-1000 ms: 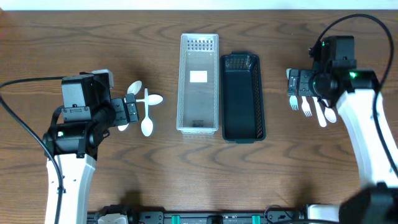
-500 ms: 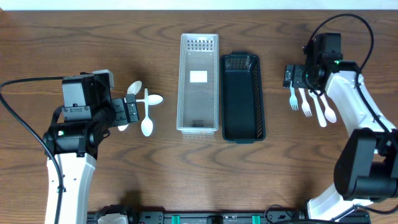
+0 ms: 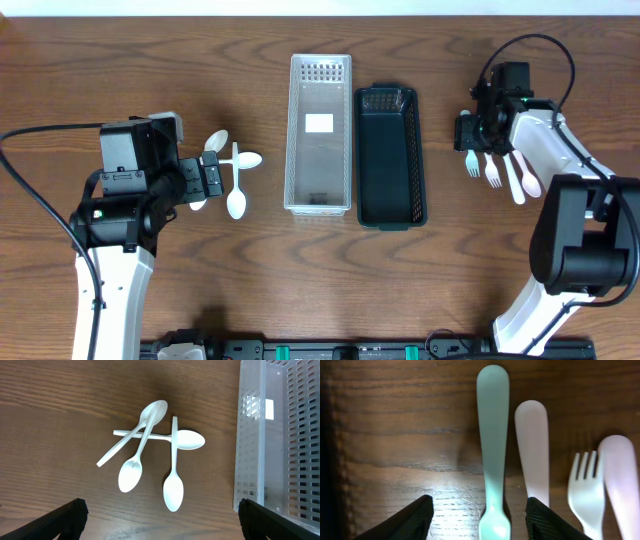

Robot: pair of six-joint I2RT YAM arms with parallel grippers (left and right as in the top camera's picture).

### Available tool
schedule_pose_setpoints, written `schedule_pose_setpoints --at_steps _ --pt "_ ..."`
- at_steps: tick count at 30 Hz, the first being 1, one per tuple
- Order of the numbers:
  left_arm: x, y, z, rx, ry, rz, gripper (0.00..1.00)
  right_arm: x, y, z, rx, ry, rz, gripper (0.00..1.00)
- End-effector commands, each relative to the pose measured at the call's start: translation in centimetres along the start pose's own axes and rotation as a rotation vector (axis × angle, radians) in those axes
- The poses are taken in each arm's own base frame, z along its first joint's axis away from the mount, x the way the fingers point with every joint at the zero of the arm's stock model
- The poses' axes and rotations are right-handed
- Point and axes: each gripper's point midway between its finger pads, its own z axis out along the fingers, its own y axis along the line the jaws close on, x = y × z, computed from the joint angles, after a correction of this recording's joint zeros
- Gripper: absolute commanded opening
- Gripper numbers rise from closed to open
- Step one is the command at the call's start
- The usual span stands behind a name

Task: Pack container
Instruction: 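Lower the right gripper onto the leftmost fork and grasp it, then carry the fork left and drop it into the black caddy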

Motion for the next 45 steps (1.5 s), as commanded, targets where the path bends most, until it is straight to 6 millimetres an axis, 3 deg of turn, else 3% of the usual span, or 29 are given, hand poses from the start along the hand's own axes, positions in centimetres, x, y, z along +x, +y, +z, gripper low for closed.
schedule_pose_setpoints --at_steps 1,12,21,29,33,37,41,45 --pt "-0.6 0.0 -0.3 0.001 -0.013 -0.003 0.98 0.1 0.4 1.0 -0.006 0.02 -0.011 0.58" --pt "-0.6 0.0 -0.3 0.001 -0.013 -0.003 0.98 0.9 0.0 3.2 0.019 0.057 0.028 0.47" --pt "-0.6 0.0 -0.3 0.001 -0.013 -0.003 0.98 0.9 -1.0 3.2 0.077 0.052 0.079 0.21" --pt "-0.6 0.0 -0.3 0.001 -0.013 -0.003 0.98 1.2 -1.0 2.5 0.078 0.065 0.079 0.05" --pt "-0.6 0.0 -0.3 0.001 -0.013 -0.003 0.98 0.0 -0.6 0.1 0.07 0.016 0.077 0.01" --pt "-0.6 0.0 -0.3 0.001 -0.013 -0.003 0.98 -1.9 0.8 -4.7 0.046 -0.09 0.055 0.01" --pt "-0.6 0.0 -0.3 0.001 -0.013 -0.003 0.98 -3.5 4.5 -11.4 -0.042 -0.244 -0.009 0.01" --pt "-0.6 0.0 -0.3 0.001 -0.013 -0.003 0.98 -3.4 8.8 -17.6 -0.125 -0.373 -0.048 0.01"
